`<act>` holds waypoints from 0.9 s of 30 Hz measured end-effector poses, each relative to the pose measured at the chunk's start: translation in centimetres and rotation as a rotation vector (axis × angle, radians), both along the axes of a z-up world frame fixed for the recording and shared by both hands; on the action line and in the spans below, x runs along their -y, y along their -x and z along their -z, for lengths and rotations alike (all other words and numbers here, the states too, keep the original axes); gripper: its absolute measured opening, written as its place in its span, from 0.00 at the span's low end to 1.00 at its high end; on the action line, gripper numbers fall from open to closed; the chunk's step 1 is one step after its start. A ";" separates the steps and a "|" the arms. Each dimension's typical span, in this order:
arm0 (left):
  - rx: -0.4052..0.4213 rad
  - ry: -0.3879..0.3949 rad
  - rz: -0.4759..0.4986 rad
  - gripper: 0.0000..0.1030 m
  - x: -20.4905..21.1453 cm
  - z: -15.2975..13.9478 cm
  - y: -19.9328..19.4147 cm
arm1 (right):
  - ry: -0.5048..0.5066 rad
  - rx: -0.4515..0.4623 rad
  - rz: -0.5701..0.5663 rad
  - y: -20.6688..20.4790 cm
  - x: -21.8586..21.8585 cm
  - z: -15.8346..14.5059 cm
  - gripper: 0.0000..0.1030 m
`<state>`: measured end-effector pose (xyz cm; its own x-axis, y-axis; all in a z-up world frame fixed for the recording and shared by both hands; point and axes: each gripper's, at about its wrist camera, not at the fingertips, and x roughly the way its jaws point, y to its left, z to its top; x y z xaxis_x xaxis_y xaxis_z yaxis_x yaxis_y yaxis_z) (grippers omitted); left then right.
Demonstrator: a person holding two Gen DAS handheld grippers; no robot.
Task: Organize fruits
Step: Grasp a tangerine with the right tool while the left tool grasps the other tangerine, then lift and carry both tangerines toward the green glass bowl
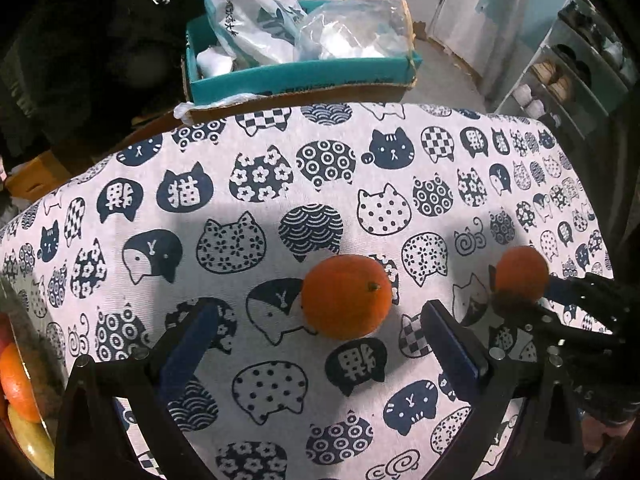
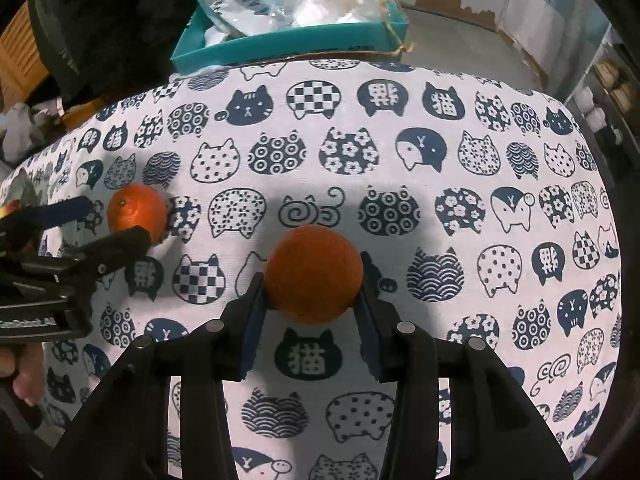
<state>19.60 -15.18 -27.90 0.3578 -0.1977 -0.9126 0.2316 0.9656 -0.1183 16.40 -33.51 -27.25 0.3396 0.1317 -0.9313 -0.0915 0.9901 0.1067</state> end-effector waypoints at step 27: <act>0.088 0.052 0.016 0.44 -0.7 -4.3 2.7 | -0.008 0.124 -0.013 1.4 -1.1 -5.1 0.41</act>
